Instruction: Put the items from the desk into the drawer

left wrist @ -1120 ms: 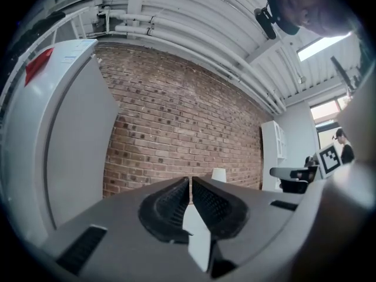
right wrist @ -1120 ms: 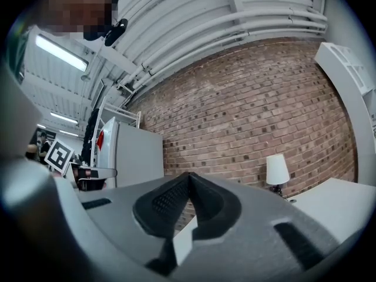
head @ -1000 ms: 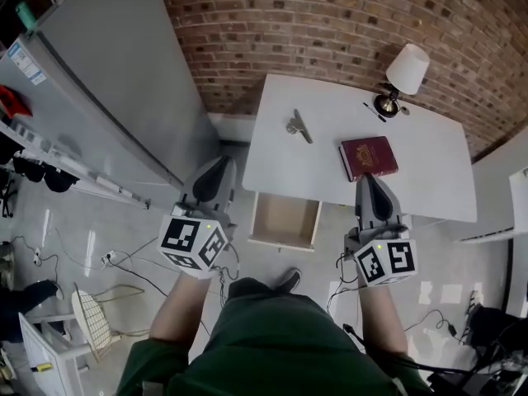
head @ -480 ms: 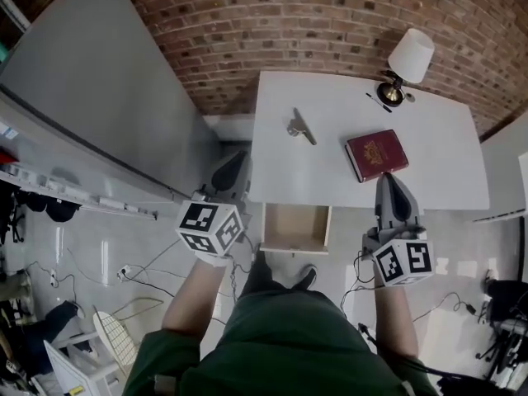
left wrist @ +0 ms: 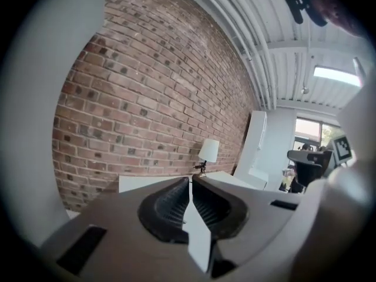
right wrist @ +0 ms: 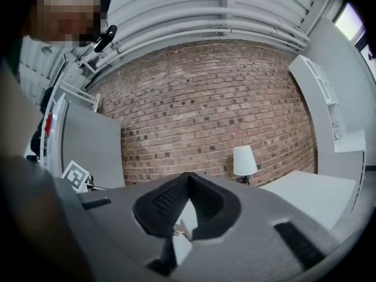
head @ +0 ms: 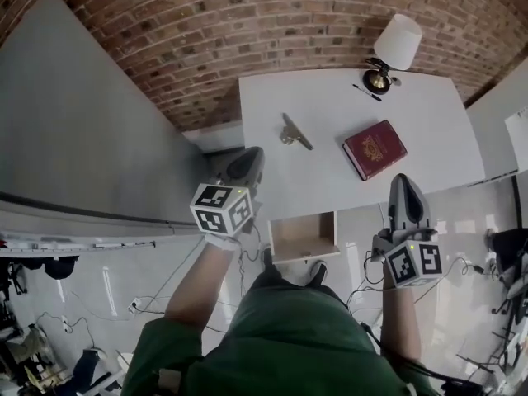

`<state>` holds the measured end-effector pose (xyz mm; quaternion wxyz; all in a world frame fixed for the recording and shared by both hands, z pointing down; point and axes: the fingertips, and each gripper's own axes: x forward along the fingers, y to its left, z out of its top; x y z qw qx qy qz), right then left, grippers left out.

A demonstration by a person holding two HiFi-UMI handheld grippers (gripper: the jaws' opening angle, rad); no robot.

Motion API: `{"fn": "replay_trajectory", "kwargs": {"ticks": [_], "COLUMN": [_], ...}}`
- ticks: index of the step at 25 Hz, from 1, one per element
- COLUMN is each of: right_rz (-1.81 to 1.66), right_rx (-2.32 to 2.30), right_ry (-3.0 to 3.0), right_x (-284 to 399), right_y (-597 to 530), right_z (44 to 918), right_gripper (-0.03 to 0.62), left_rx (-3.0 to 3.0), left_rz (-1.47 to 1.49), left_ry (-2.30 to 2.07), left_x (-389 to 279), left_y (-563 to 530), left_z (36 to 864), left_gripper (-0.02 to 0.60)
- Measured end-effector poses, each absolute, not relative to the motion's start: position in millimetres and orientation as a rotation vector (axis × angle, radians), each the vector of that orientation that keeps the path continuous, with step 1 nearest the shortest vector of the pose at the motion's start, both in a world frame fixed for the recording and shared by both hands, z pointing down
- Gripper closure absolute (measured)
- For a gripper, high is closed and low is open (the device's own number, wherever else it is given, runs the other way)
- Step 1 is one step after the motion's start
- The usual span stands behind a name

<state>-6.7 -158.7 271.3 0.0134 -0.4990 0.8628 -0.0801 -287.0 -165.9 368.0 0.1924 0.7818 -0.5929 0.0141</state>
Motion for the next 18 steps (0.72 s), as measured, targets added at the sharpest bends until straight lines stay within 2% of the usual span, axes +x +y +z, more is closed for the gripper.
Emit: {"fn": "replay_trajectory", "kwargs": {"ticks": [6, 8, 11, 18], "right_rz": [-0.233, -0.230, -0.222, -0.213], "right_rx": [-1.715, -1.778, -1.862, -2.032], "right_ry": [2.624, 2.597, 2.561, 2.488], "right_x": [-8, -2, 8, 36], "right_y": [-151, -147, -138, -114], "right_z": [274, 275, 275, 276], "right_gripper": [0.592, 0.591, 0.591, 0.591], "left_rx": [2.124, 1.987, 1.750, 1.520], "left_rz": [0.124, 0.010, -0.189, -0.242], "left_ry": [-1.417, -1.234, -1.046, -1.034], "left_x": [-291, -284, -280, -280], "left_y": [-210, -221, -240, -275], "left_z": [437, 466, 501, 567], "left_gripper": [0.553, 0.512, 0.511, 0.480]}}
